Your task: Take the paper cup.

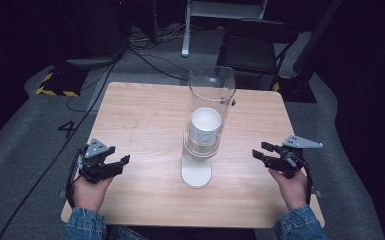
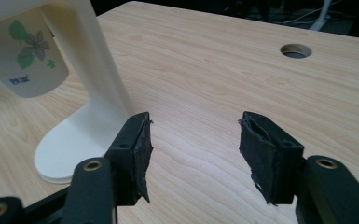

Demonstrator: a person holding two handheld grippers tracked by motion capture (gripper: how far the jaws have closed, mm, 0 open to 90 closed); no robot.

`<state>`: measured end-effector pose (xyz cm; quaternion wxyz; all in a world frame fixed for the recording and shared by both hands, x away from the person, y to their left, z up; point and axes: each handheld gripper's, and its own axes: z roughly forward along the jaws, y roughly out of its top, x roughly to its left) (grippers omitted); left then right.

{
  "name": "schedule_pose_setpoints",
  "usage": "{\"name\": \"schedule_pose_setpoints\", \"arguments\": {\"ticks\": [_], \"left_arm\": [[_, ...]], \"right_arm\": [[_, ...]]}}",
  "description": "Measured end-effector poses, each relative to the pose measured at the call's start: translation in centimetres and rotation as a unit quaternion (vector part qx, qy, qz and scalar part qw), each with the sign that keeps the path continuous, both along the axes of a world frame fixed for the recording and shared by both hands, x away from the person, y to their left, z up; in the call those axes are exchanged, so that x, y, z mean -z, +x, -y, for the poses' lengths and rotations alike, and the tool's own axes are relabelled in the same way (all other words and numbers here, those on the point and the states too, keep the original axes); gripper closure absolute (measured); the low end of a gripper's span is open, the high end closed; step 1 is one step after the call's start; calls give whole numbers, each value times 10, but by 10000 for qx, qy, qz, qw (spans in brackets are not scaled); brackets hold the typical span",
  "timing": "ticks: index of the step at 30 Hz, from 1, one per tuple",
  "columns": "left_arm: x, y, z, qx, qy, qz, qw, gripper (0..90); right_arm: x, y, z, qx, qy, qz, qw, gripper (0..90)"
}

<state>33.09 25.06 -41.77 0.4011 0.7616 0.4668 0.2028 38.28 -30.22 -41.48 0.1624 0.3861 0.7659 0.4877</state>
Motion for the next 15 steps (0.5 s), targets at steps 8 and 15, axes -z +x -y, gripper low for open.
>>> {"name": "schedule_pose_setpoints", "arguments": {"ticks": [8,15], "left_arm": [[1,1,1,31,24,-42,10000,369],[3,1,2,6,33,-66,10000,364]], "right_arm": [[-4,0,-28,-377,-41,63,9993,414],[-4,1,-48,-685,186,0,9975,386]]}}
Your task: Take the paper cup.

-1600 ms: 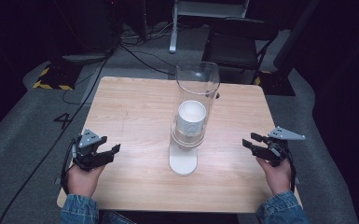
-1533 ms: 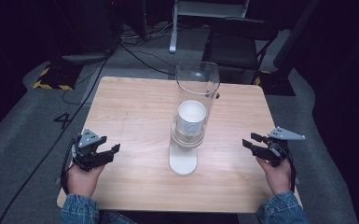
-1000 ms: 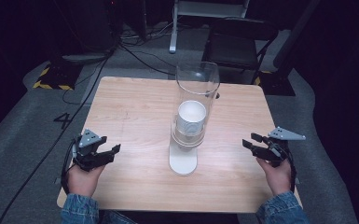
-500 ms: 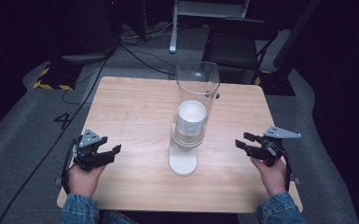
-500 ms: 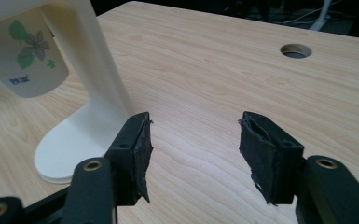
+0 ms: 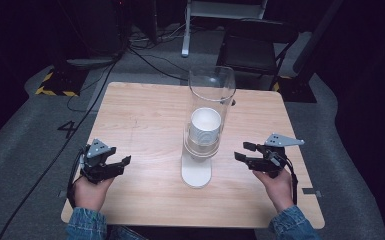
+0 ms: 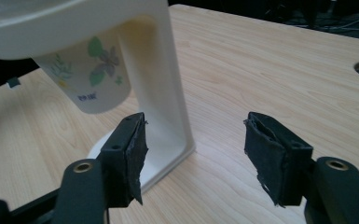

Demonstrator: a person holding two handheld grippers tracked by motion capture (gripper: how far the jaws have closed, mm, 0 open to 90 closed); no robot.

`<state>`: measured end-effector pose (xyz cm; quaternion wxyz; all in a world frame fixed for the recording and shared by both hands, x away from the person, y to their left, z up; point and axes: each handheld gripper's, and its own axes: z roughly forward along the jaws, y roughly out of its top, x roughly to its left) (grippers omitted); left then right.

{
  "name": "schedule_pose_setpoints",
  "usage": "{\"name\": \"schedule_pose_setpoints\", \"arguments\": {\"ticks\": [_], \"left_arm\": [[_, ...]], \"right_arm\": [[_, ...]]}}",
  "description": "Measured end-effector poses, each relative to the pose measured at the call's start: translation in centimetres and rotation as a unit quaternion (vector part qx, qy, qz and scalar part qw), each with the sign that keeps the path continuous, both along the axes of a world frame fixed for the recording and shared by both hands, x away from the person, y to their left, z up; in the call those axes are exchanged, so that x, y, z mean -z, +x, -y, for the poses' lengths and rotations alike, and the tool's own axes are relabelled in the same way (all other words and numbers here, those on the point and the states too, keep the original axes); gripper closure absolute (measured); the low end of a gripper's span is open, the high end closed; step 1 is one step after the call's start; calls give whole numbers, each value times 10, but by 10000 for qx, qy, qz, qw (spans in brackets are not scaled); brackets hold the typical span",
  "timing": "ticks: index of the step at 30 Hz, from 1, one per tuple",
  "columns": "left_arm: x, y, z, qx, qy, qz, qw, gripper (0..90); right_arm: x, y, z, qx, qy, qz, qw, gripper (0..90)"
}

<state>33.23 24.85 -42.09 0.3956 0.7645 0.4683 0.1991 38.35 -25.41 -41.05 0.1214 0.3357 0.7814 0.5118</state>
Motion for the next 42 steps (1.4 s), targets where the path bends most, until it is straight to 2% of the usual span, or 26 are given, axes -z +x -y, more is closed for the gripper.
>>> {"name": "schedule_pose_setpoints", "arguments": {"ticks": [5,8,15,22,26,30,35,42], "left_arm": [[1,1,1,20,30,-22,10000,360],[1,0,1,0,8,-22,10000,359],[3,-2,0,-19,-41,-19,10000,349],[5,-4,-2,-26,-21,-31,10000,344],[6,-5,-4,-49,-29,-30,10000,343],[7,-7,-6,-89,-70,-40,9999,339],[10,-9,-5,-106,-48,-34,9999,329],[11,-11,-8,-144,-63,-42,9999,325]], "right_arm": [[2,2,-15,-227,107,-33,9997,353],[3,0,-26,-376,54,61,9993,335],[4,-3,-47,-681,99,256,9973,305],[8,-5,-71,-952,50,284,9950,255],[11,-4,-82,-1076,109,241,9938,225],[13,-3,-91,-1044,119,278,9941,210],[15,-2,-100,-855,114,486,9951,195],[21,2,-113,-879,93,638,9940,222]]}}
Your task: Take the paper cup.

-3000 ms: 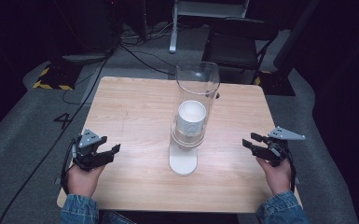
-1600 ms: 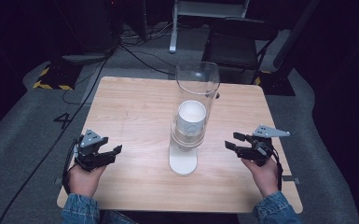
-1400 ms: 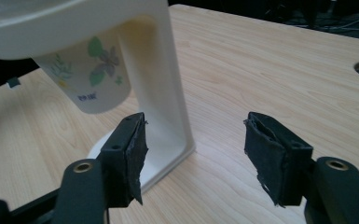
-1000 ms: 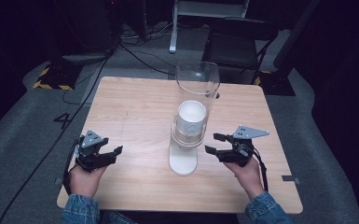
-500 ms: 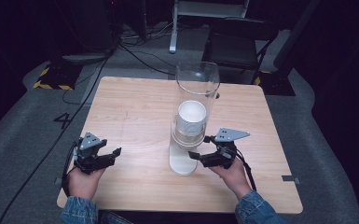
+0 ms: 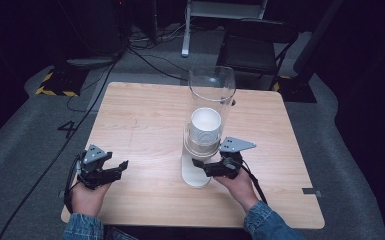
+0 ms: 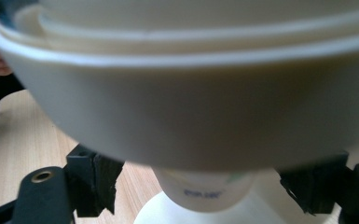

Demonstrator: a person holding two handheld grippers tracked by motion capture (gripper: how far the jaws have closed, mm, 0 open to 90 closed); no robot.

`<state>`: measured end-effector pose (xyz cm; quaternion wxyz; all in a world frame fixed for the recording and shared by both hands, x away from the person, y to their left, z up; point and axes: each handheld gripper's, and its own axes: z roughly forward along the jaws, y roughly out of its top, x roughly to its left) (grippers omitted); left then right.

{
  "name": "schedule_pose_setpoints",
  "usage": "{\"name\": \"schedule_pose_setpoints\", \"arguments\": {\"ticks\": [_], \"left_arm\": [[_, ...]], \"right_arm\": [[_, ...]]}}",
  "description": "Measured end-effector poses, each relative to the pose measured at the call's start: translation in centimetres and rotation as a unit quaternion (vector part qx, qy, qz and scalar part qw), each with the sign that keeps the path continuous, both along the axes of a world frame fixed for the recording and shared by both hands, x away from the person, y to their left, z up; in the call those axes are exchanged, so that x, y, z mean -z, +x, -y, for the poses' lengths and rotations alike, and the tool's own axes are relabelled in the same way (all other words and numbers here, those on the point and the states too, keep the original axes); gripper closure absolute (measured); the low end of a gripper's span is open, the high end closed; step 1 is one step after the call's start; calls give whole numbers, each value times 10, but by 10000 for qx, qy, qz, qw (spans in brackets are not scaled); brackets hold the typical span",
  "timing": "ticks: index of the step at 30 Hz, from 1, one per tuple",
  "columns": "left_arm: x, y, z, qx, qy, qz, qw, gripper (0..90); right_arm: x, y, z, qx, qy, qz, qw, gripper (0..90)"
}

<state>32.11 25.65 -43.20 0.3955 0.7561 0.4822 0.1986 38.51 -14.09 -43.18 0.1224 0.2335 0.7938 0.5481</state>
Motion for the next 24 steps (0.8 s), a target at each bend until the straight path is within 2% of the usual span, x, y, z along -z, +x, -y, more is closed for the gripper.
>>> {"name": "schedule_pose_setpoints", "arguments": {"ticks": [5,10,24], "left_arm": [[0,0,-1,10,28,3,10000,325],[0,0,-1,4,11,-7,10000,325],[0,0,-1,13,-7,-8,10000,325]], "right_arm": [[3,-1,-7,152,-42,124,9998,246],[4,1,-3,155,15,67,9999,322],[4,3,-1,113,-126,257,9995,332]]}}
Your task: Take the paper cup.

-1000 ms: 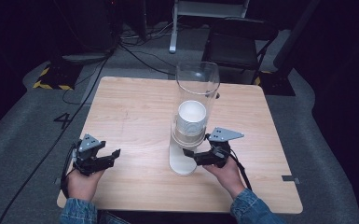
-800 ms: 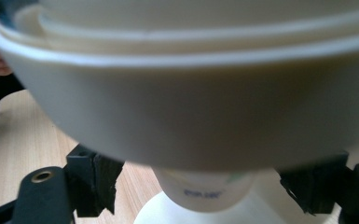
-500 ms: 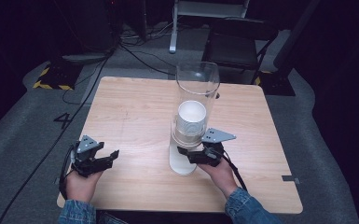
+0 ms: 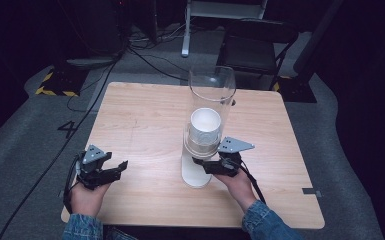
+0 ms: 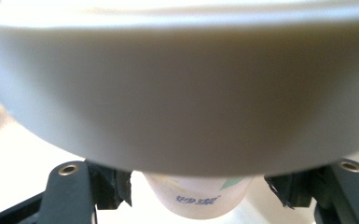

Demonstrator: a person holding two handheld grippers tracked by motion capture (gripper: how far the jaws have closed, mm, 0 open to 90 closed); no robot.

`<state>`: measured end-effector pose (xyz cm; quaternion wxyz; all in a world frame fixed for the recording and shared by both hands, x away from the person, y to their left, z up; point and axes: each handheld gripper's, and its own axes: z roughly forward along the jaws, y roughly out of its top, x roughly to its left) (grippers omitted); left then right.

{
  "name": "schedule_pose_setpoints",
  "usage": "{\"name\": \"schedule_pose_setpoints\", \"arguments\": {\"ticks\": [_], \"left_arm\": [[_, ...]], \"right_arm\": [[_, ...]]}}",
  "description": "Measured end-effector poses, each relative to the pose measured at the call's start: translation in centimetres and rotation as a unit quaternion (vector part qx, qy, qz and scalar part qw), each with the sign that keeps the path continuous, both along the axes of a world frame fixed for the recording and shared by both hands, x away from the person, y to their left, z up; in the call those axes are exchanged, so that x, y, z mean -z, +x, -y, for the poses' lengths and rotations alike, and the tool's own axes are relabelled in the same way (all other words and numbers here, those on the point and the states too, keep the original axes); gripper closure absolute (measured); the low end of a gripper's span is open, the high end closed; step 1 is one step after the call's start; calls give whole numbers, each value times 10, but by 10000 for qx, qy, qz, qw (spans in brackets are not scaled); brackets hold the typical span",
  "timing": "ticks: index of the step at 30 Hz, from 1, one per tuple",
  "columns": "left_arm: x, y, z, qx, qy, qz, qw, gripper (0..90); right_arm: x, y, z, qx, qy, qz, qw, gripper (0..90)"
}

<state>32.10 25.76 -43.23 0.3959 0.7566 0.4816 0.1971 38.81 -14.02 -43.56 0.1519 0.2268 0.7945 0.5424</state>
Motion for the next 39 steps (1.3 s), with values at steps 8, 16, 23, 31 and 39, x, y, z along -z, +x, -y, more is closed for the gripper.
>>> {"name": "schedule_pose_setpoints", "arguments": {"ticks": [8,16,23,31,39], "left_arm": [[0,0,0,10,-9,-15,10000,325],[0,0,0,17,-15,-21,10000,325],[0,0,-1,16,-16,-14,10000,325],[0,0,0,3,-22,-24,10000,325],[1,1,1,13,-10,-20,10000,325]], "right_arm": [[1,1,2,-16,-47,132,9999,333],[3,2,4,29,-151,316,9994,332],[4,3,4,21,-111,321,9994,333],[4,2,4,4,-46,234,9997,332],[6,1,2,15,65,113,9999,332]]}}
